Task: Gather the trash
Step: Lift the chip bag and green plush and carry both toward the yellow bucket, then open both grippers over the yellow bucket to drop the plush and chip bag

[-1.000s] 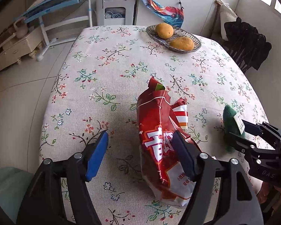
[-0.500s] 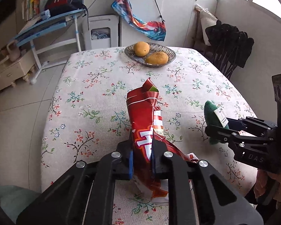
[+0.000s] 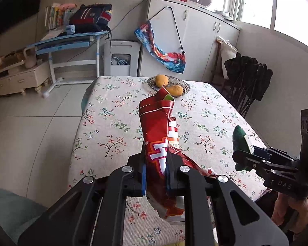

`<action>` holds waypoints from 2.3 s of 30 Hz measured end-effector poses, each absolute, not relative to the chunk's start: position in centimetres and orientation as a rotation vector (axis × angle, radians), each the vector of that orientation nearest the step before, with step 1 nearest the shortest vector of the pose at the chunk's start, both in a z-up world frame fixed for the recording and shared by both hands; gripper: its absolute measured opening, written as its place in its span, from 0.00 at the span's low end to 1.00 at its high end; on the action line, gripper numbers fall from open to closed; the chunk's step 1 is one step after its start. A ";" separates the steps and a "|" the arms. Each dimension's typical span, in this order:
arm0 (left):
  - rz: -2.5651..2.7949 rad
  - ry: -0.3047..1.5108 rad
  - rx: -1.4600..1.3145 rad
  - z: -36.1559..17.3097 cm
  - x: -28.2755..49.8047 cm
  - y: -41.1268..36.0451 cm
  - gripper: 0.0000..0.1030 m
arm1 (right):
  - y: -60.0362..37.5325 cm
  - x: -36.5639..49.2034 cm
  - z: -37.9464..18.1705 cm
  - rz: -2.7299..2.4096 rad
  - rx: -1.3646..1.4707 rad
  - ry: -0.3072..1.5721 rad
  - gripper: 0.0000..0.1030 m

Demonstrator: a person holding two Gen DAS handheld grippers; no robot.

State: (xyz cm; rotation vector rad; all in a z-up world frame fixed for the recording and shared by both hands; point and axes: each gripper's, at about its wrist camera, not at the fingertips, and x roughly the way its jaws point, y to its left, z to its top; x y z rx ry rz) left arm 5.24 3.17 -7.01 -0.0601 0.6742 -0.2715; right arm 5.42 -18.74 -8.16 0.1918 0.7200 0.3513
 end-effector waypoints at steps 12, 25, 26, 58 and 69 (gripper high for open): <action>-0.278 0.616 -0.072 -6.0 -0.6 3.8 0.13 | -18.0 0.8 -7.6 0.360 0.180 0.693 0.40; -0.290 0.571 -0.080 -5.0 -4.2 4.0 0.13 | -17.4 -2.1 -7.9 0.378 0.171 0.696 0.40; -0.291 0.569 -0.080 -4.9 -4.4 4.0 0.13 | -17.3 -2.2 -7.9 0.379 0.171 0.697 0.40; -0.306 0.601 -0.099 -4.6 -10.6 4.3 0.13 | -14.4 -7.8 -12.0 0.463 0.126 0.935 0.50; -0.377 0.808 -0.034 -7.5 -11.9 1.1 0.13 | -19.4 -8.1 -8.5 0.276 0.264 0.683 0.61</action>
